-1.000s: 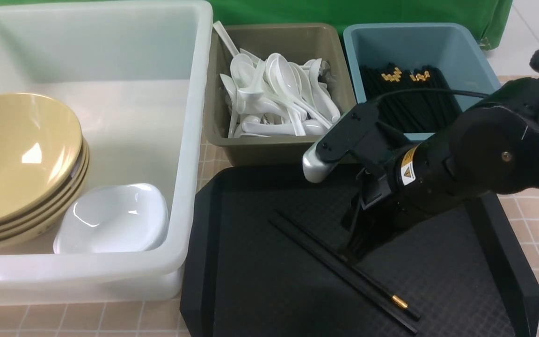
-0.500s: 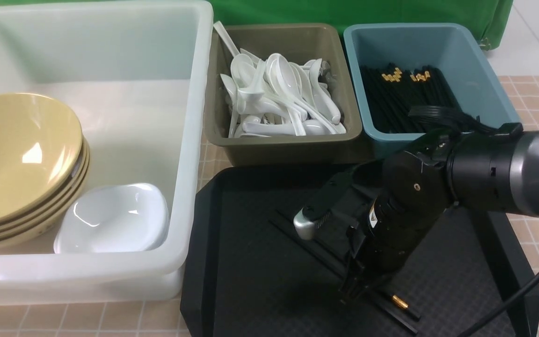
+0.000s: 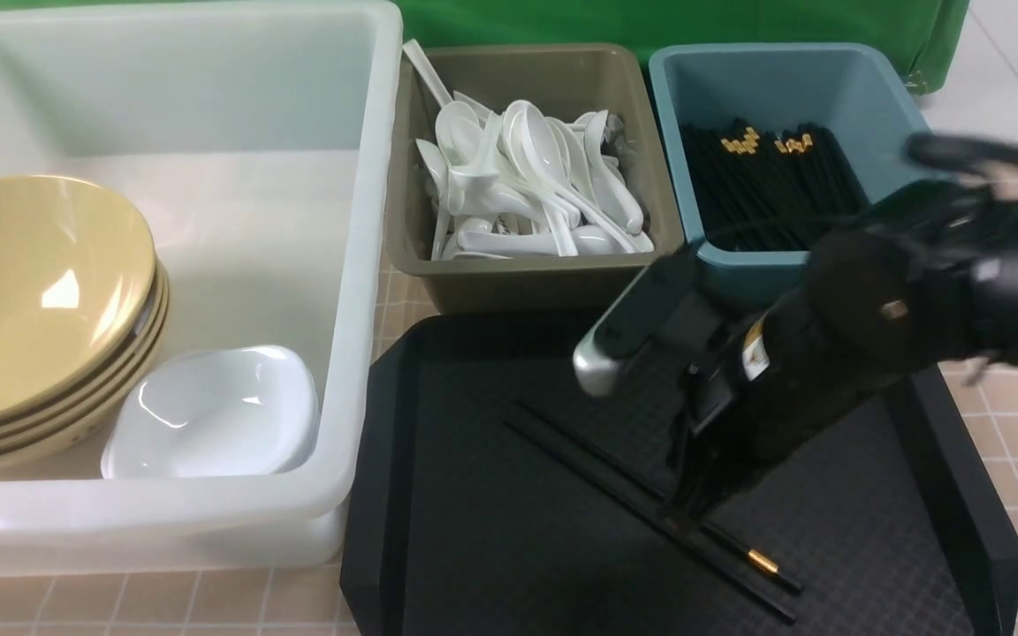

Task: On brown table put chopsticks spoon bowls plates into blue grey white boxes.
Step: 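Move the grippers toward the tableware on the black tray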

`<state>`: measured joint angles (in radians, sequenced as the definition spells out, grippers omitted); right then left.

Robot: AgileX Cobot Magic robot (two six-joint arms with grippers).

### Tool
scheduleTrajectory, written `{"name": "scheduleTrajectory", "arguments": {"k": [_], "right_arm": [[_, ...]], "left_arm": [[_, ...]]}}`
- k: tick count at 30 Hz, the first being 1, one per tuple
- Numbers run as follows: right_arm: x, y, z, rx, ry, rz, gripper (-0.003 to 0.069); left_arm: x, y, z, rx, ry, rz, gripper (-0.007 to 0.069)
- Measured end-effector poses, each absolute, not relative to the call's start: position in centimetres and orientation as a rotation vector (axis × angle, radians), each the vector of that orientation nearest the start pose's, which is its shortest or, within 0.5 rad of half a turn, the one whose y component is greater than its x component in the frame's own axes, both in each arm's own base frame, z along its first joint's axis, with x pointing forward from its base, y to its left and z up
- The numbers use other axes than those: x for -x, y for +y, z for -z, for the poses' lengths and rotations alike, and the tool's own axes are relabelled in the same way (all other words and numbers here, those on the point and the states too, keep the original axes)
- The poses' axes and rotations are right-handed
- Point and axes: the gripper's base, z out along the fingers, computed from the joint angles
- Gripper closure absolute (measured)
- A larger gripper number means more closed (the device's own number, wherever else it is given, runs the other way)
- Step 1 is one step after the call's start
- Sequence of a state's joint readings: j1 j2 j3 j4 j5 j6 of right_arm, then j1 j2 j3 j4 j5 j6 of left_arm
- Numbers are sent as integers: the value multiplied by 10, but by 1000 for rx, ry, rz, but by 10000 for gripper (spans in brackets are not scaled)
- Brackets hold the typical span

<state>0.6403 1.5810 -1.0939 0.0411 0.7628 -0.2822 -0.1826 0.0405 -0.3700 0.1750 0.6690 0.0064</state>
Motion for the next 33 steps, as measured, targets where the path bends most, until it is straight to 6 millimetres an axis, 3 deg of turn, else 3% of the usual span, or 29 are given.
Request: {"name": "scheduleTrajectory", "arguments": {"k": [2,5,7,12,13,20,23,29,33], "right_arm": [[-244,184,-276,1156,2349,-160,623],[-237,179,-295,1120,2282,-175,623],[-237,179,-293,1126,2292,-172,617],[-245,185,-260,1194,2440,-140,554],[-251,190,-239,1227,2511,-122,522],[-267,201,-173,1296,2673,-80,405],[-272,204,-167,1295,2668,-74,400],[-274,206,-162,1303,2671,-70,513],[-274,206,-164,1302,2663,-72,518]], "left_arm": [[-29,5,-273,-219,1801,-71,623],[-29,5,-273,-219,1801,-71,623],[-29,5,-273,-219,1801,-71,623],[-29,5,-273,-220,1801,-72,623],[-29,5,-273,-220,1801,-72,623],[-29,5,-273,-220,1801,-72,623],[-29,5,-273,-220,1801,-72,623],[-29,5,-273,-220,1801,-72,623],[-29,5,-273,-220,1801,-72,623]]}}
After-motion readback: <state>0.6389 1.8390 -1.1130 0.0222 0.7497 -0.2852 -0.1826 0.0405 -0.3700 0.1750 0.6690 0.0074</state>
